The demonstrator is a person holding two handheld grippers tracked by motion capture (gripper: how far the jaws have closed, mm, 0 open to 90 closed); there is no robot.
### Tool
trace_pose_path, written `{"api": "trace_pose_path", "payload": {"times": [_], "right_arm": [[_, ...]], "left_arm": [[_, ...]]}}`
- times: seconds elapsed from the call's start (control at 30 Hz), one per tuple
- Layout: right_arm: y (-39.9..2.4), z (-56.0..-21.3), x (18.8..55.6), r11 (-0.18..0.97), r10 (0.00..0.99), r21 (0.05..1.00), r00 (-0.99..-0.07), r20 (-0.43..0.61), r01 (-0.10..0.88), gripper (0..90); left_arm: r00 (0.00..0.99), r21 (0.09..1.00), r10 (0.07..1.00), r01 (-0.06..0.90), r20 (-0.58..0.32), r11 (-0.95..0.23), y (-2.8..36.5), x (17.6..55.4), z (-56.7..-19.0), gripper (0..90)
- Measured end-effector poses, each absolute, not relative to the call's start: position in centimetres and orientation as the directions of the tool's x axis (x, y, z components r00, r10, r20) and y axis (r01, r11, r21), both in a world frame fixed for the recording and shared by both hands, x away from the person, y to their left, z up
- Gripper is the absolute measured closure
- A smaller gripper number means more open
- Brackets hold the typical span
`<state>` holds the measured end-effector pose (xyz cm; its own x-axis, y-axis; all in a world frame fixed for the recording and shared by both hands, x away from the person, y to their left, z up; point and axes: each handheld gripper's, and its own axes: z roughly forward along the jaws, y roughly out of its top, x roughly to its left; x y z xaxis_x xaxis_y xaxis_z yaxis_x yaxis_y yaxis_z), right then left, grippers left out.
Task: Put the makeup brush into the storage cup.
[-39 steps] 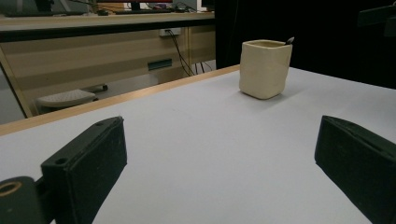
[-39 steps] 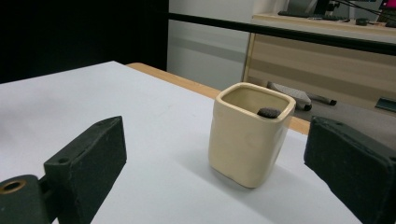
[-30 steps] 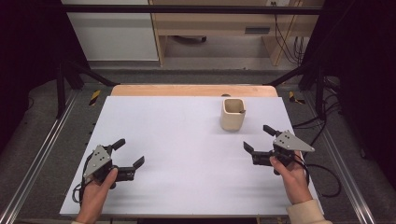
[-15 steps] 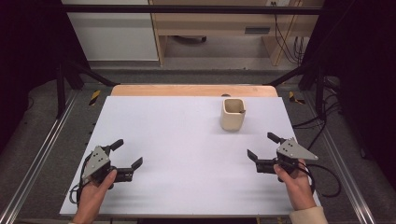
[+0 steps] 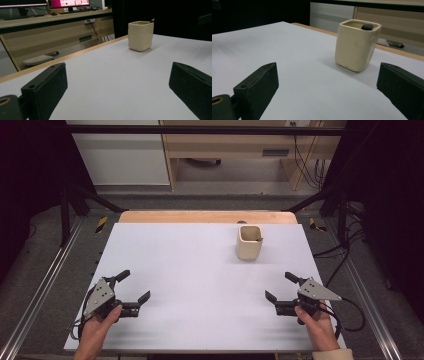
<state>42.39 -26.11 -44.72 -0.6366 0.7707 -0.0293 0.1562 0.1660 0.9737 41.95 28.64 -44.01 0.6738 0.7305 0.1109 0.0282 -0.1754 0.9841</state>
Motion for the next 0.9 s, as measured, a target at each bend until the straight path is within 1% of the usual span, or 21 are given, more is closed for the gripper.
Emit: {"api": "trace_pose_path", "payload": {"times": [0.17, 0.3, 0.5, 0.9], "right_arm": [[-26.3, -45.2, 42.1, 0.152, 0.771, 0.975, -0.637, -0.016, 0.16, 4.7], [-26.2, -45.7, 41.9, 0.162, 0.766, 0.975, -0.642, -0.027, 0.152, 4.8], [-25.6, -45.8, 41.4, 0.166, 0.751, 0.979, -0.658, -0.049, 0.115, 4.9], [-25.2, -45.8, 41.3, 0.14, 0.756, 0.985, -0.653, -0.039, 0.102, 4.4]], "left_arm": [[0.678, 0.984, 0.726, 0.022, 0.113, -0.174, 28.7, 41.7, -44.0, 1.4], [0.673, 0.985, 0.731, 0.019, 0.116, -0.174, 28.9, 41.6, -44.0, 1.3], [0.672, 0.991, 0.735, 0.012, 0.091, -0.133, 29.1, 41.2, -43.8, 1.3], [0.671, 0.996, 0.738, -0.003, 0.069, -0.09, 29.3, 39.8, -43.5, 0.8]]}}
